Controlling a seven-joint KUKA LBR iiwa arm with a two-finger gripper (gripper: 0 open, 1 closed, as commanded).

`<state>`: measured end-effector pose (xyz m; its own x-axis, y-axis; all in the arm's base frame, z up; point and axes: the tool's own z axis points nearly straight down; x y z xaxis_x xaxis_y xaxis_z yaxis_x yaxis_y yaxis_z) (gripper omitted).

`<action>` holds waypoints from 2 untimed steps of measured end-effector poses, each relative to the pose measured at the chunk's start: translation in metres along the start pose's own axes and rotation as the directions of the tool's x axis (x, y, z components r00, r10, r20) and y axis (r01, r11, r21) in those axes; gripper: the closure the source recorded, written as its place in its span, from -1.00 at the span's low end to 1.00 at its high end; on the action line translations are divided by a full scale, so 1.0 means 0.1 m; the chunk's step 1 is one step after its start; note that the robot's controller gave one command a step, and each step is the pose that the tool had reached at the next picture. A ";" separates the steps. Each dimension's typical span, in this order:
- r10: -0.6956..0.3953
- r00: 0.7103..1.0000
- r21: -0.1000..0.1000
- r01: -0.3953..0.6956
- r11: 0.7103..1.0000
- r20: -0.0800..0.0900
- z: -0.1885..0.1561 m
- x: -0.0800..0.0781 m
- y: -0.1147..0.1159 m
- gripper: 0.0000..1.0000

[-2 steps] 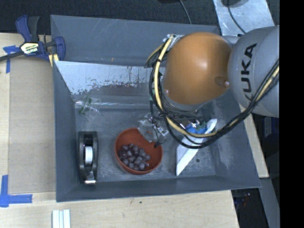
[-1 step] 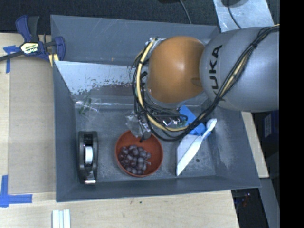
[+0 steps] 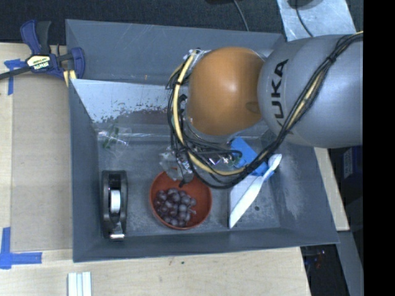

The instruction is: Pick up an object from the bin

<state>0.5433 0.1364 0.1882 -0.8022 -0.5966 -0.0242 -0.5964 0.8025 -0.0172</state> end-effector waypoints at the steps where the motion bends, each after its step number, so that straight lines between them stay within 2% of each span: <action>1: 0.217 0.976 -0.003 -0.217 0.976 0.002 0.79 0.08 0.14 1.00; 2: 0.124 0.992 0.006 -0.125 0.992 0.024 0.27 -0.12 0.20 1.00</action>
Offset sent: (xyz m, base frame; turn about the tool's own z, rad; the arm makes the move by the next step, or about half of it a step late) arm -0.0034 0.0225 -0.0307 0.1252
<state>0.5423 0.1597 0.1607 -0.8691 -0.4920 -0.0503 -0.4916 0.8706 -0.0202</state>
